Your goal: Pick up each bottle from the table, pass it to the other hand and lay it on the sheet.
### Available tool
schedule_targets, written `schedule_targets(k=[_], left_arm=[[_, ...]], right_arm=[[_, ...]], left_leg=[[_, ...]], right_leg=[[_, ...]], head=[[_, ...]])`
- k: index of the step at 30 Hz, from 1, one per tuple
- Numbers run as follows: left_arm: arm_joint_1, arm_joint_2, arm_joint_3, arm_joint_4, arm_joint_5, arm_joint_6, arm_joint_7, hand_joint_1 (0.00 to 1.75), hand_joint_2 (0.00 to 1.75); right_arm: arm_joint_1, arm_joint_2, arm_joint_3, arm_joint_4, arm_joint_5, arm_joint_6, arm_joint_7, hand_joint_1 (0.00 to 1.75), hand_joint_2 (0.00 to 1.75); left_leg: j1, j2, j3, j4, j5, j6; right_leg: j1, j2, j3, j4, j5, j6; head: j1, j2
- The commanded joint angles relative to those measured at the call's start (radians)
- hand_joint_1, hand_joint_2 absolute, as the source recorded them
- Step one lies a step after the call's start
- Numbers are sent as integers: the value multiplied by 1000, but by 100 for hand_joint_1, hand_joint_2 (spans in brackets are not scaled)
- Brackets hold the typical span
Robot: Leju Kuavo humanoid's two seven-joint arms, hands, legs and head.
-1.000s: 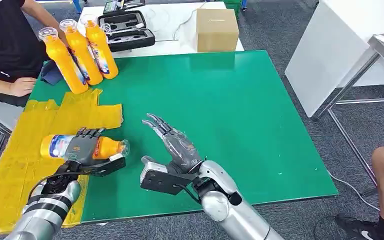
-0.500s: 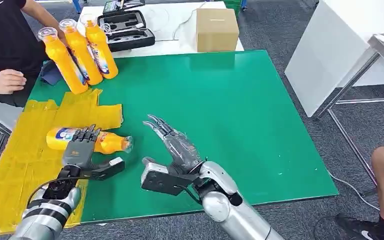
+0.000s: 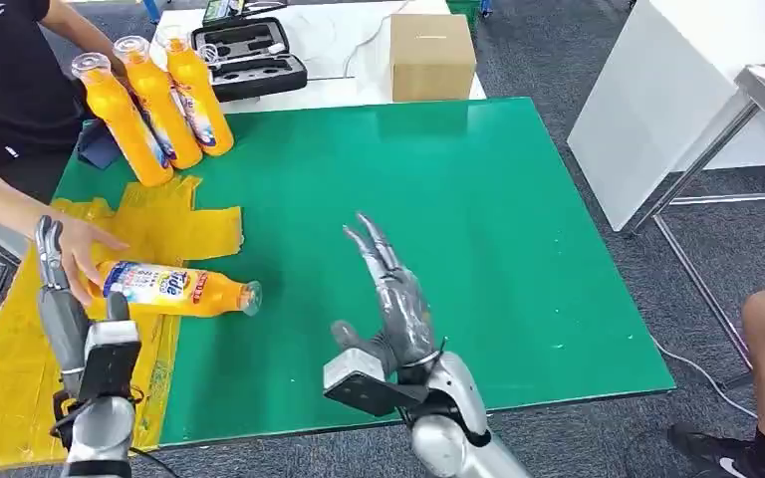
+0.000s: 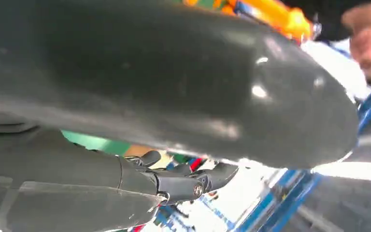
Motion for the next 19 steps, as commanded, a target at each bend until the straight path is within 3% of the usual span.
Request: schedule_targets(k=[1,5,6,8,19], left_arm=[[119,-17,-151,-268,216,-149,-36,0,0],[191,12,-296,-298,378,-347,-37,0,0],[198,13,-319,-289,396,-368,-46,0,0],[197,6,-355,-258,439,-413,-62,0,0],[156,-29,-341,-130,466,-433,-60,0,0]], right_arm=[[105,1,-98,-68,-117,-21,-79,0,0],[150,-8,-130,-85,-258,-34,-170,0,0],[154,-3,-134,-73,-233,-78,-197,0,0],[150,7,-126,-42,-254,-137,-231,0,0],[110,22,-111,32,-284,-196,-259,0,0]], left_leg=[[0,1,4,1,-2,0],[1,-1,8,1,-4,-1],[0,-1,2,0,0,0],[0,-1,5,-1,-2,0],[0,1,5,-2,-1,0]], right_leg=[[0,-1,4,1,-2,-1],[1,-5,8,0,-4,-2],[1,-3,2,-1,-1,-1],[0,-3,5,-1,-2,-1],[0,-1,4,-2,0,-1]], head=[[0,0],[0,0],[0,0],[0,0],[0,0]])
